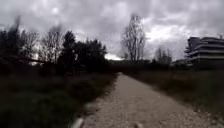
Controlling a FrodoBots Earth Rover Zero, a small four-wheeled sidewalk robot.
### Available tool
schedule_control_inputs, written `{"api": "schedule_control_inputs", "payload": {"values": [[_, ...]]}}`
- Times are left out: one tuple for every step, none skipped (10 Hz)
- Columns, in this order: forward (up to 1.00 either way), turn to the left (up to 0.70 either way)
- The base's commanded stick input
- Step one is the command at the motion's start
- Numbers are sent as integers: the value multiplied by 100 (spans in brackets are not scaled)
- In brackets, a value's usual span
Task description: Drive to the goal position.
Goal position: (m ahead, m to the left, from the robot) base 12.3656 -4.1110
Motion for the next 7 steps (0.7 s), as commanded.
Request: {"api": "schedule_control_inputs", "payload": {"values": [[70, 0], [70, 0], [70, -1], [70, -22], [70, -21], [70, 0], [70, 0]]}}
